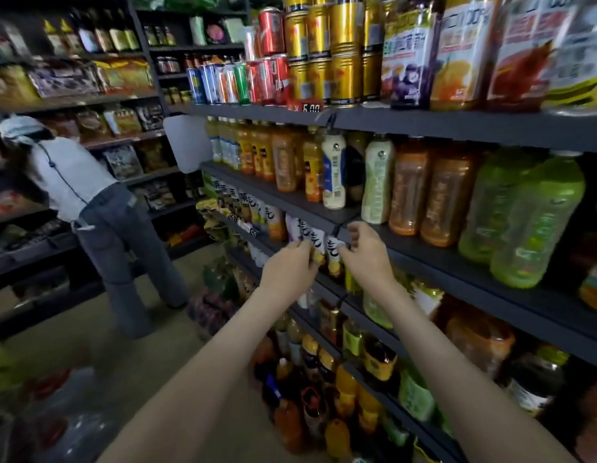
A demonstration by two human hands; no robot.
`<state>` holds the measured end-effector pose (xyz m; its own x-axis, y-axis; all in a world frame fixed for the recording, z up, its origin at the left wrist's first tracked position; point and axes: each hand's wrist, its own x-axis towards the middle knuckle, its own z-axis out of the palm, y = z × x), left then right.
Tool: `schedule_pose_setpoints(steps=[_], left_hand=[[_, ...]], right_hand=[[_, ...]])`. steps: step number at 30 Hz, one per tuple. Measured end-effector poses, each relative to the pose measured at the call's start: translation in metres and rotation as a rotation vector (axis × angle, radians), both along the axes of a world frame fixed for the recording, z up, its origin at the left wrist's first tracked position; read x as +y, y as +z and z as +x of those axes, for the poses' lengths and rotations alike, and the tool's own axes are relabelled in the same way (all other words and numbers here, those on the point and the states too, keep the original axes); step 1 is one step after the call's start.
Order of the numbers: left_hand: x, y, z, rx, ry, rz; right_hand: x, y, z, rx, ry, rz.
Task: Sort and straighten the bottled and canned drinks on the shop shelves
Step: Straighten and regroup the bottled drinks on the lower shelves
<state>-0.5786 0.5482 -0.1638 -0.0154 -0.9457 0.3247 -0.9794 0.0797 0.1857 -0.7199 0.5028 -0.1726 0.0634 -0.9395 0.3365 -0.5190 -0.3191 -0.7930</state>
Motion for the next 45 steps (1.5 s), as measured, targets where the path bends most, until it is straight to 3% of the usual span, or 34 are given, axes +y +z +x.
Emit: schedule_pose_setpoints(steps=[7,17,22,30,34,38,45], left_hand=[[-0.135,0.001,0.072,0.032,-0.111,-0.004],[-0.269,0.010,0.144,0.085,-0.452,-0.004],[-0.297,0.004,0.146,0.217,-0.529,-0.079],[-0.330,0.004,0.108,0.714,-0.437,0.010],[-0.352,0.008,0.094,0.895,-0.436,0.087],[-0.360,0.009,0.092,0.908,-0.484,0.135],[-0.337,-0.009,0.133,1.029,-0.674,-0.002]], right_hand=[[-0.118,-0.002,0.069,-0.067,-0.155,-0.019],[-0.247,0.019,0.127,-0.124,-0.638,0.042],[-0.244,0.013,0.131,-0.106,-0.720,-0.009],[-0.212,0.003,0.115,-0.280,-0.693,-0.037],[-0.207,0.002,0.109,-0.249,-0.705,-0.019],[-0.202,0.001,0.114,-0.291,-0.688,-0.020],[-0.202,0.003,0.129,-0.361,-0.746,-0.078]])
